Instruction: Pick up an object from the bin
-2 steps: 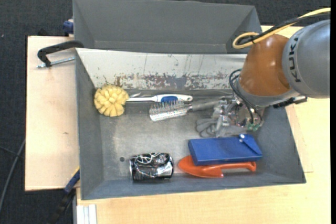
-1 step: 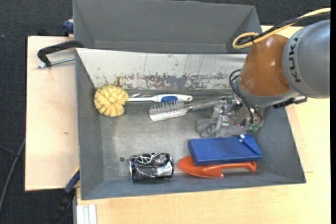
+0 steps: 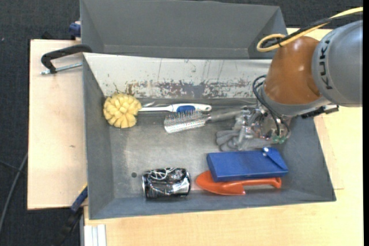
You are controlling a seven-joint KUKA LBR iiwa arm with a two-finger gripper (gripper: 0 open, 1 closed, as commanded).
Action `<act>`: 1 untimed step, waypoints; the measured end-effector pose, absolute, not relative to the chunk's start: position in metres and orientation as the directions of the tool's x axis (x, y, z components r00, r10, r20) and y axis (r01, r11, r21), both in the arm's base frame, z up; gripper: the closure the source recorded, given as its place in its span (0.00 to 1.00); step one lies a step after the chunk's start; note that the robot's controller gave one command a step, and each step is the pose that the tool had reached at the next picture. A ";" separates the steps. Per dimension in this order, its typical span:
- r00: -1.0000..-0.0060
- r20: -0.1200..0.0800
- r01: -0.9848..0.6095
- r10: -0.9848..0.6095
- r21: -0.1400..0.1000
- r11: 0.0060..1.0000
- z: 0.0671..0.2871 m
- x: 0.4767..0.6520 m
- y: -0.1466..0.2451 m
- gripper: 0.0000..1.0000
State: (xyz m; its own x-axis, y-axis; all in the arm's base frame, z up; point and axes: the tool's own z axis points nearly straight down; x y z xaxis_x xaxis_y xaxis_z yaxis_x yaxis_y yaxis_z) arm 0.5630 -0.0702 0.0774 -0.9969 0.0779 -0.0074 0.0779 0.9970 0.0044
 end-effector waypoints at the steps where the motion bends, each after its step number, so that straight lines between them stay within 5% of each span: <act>1: -0.997 -0.016 0.077 0.077 0.004 0.997 0.096 0.565 -0.070 1.00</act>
Offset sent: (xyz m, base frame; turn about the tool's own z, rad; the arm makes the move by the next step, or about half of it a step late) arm 0.0001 0.0000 0.0374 0.0000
